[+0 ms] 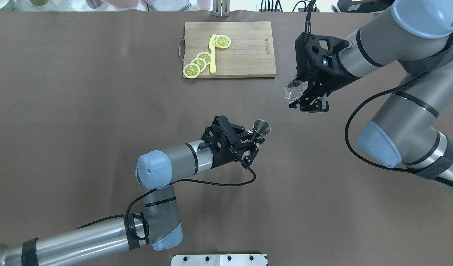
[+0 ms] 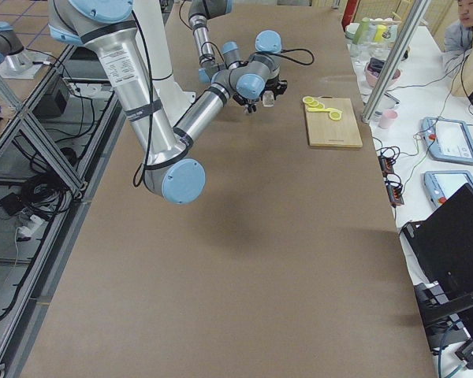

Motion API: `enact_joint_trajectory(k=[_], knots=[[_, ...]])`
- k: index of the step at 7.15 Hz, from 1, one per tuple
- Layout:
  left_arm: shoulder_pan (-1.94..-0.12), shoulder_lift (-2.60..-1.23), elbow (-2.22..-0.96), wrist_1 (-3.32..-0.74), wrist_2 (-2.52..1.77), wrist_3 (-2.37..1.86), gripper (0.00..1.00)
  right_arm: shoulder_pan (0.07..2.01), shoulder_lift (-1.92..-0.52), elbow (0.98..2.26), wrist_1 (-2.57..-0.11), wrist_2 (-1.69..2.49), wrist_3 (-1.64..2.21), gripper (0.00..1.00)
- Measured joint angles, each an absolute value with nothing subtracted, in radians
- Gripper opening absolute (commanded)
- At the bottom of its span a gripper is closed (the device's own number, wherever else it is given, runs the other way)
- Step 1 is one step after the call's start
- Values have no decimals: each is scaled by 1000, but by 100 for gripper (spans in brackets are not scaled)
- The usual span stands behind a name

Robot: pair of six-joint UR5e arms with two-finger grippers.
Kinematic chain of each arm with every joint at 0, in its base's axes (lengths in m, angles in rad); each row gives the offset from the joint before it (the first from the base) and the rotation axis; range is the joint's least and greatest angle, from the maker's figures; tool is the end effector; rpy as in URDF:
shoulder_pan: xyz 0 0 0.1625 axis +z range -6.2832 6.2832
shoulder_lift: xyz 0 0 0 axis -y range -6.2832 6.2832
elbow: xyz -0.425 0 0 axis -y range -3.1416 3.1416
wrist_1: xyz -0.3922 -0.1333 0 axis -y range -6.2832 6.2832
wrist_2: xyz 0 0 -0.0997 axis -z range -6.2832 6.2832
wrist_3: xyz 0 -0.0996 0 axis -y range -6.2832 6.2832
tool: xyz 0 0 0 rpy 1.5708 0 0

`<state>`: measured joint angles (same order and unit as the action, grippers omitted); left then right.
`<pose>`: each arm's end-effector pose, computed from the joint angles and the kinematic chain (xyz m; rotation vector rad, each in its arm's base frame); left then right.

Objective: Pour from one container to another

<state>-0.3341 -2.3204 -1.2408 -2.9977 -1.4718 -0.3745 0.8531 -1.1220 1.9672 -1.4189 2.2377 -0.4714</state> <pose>0.6294 -0.3700 0.1909 1.3492 1.3034 0.5081 -0.3172 -0.4724 0.2107 0.9577 -0.7901 -1.3783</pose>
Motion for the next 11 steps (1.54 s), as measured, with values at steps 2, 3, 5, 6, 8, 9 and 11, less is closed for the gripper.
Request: enact_joint_trajectory(k=[2,3,5,6,8,9,11], knots=[[-333,-2323,-1246,-2999,-1472,-343,0,854,-1123,1981,-1463,2221,-499,0],[-333,-2325,-1251,-2999,-1472,-313,0,854,-1123,1982,-1475,2212,-508,0],[-333,-2328,-1256,-2998,-1472,-280,0,854,-1123,1983,-1493,2200,-520,0],[-333,-2329,-1257,-2998,-1472,-254,0,854,-1123,1983,-1498,2195,-523,0],[-333,-2330,-1259,-2998,-1472,-220,0,848,-1122,1991,-1525,2180,-529,0],[-333,-2330,-1260,-2998,-1472,-203,0,836,-1122,2004,-1544,2167,-531,0],[-333,-2327,-1261,-3000,-1473,-192,0,805,-1122,2042,-1598,2144,-558,0]])
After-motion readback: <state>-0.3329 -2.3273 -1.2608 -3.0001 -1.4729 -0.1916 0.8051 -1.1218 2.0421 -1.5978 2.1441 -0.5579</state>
